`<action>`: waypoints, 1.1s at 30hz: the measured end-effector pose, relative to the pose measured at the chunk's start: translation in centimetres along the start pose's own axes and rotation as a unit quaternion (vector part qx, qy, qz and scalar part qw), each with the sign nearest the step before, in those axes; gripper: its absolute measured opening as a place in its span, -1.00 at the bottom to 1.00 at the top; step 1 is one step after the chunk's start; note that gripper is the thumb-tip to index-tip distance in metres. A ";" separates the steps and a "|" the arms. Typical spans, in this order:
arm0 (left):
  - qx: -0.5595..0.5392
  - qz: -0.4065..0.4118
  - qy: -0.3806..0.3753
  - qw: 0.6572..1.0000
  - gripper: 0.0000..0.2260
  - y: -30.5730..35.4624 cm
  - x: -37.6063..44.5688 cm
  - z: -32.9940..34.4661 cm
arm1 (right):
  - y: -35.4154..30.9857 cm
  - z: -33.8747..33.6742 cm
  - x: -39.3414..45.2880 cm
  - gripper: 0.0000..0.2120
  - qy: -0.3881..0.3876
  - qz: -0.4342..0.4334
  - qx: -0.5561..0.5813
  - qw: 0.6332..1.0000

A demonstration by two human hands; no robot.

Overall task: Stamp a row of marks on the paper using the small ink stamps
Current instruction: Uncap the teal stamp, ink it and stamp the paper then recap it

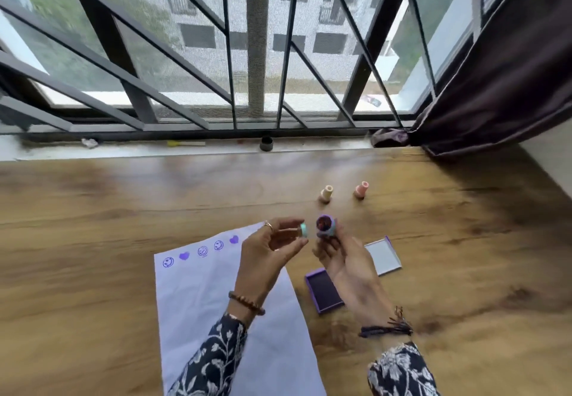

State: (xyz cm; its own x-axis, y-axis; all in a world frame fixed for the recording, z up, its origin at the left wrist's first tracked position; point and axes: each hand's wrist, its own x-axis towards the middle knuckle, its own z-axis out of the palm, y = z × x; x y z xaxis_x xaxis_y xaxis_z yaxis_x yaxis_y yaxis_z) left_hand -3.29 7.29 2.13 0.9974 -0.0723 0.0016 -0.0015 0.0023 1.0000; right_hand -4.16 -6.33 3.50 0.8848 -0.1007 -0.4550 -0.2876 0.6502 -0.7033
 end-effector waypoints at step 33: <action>0.107 -0.113 -0.133 0.979 -0.88 -6.1 -3.9 0.7 | 2.9 -8.3 -4.5 -0.86 0.067 -0.269 -0.762 0.586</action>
State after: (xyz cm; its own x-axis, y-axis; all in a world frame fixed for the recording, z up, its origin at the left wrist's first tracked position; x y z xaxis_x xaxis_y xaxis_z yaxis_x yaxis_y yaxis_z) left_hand -7.22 6.89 -3.95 0.9200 -0.3045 -0.2469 0.1727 -0.2506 0.9526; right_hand -12.00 -10.22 -0.99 0.9904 -0.1065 0.0883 -0.0641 -0.9190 -0.3890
